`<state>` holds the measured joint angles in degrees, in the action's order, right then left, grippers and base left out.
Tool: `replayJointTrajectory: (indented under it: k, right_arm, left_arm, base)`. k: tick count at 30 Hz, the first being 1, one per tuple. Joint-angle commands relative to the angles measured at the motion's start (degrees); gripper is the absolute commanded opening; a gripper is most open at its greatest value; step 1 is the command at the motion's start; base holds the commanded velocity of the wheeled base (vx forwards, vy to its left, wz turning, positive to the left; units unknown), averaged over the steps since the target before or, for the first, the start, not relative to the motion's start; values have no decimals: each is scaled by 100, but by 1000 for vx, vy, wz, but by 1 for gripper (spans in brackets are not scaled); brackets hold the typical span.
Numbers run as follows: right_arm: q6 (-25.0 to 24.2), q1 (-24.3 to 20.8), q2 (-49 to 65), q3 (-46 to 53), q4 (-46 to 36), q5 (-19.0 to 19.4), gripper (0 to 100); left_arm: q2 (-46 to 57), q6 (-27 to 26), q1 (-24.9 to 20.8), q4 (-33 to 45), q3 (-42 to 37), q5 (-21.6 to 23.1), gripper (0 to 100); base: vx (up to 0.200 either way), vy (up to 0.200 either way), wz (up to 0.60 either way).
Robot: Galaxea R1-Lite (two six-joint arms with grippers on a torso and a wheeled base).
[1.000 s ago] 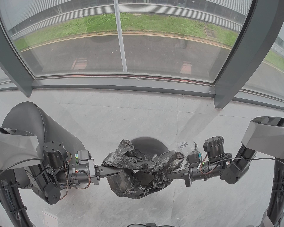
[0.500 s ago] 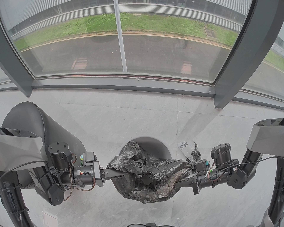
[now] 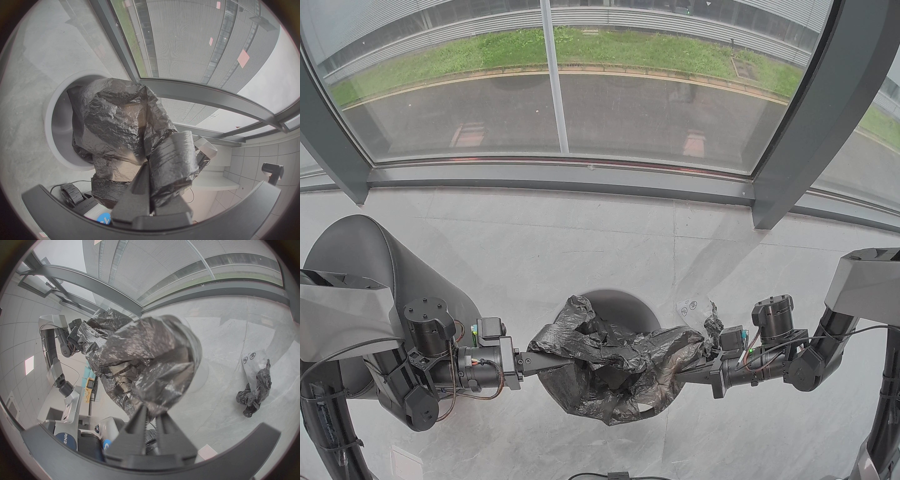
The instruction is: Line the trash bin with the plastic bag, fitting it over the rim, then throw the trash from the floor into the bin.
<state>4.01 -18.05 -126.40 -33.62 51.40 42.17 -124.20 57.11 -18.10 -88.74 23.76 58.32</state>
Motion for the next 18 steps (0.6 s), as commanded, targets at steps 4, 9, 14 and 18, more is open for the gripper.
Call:
replayJointTrajectory:
  k: [4,9,14,18]
  right_arm:
    - [-14,12,-7,-48,11,-95,100]
    - [-6,56,81,-4,46,-95,100]
    - [-14,56,599,110,380,-367,100]
    - [-50,-453,1021,66,406,-1598,100]
  left_arm:
    - [-245,2,17,-3,59,4,0]
    - [-245,-7,9,-3,76,4,0]
    - [80,19,0,5,41,-93,0]
    - [229,10,-18,5,15,-409,0]
  base:
    - [0,0,0]
    - [0,0,0]
    - [0,0,0]
    - [0,0,0]
